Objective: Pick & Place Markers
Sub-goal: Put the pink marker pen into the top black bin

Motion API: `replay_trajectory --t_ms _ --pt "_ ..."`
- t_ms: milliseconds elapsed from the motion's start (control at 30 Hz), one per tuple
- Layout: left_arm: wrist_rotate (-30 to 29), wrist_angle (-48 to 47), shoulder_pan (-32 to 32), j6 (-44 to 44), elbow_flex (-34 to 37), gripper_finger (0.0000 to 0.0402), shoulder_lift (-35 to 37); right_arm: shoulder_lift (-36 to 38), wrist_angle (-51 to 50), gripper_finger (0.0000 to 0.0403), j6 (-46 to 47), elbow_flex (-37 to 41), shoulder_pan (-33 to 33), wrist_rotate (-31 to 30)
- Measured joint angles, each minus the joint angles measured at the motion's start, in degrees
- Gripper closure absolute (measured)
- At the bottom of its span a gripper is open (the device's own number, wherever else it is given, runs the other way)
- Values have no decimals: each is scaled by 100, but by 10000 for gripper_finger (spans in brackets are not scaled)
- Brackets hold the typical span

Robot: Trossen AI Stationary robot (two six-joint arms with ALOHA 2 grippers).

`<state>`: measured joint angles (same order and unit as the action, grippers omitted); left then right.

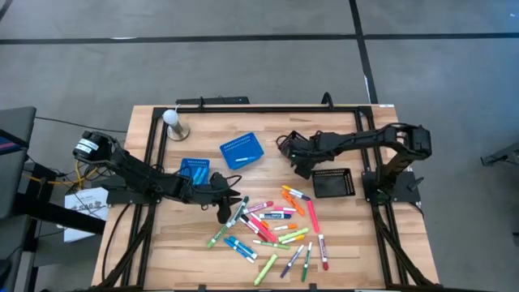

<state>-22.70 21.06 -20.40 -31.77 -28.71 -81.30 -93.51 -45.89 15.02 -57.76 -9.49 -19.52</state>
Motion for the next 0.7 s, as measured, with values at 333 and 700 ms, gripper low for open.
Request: replay_trajectory --t_ms 333,700 --pt "0 2 0 0 -2 298 0 -12 900 223 -144 -585 1305 824" --pt "0 54 -7 -2 42 298 16 -734 3333 257 -312 -111 2439 1200"
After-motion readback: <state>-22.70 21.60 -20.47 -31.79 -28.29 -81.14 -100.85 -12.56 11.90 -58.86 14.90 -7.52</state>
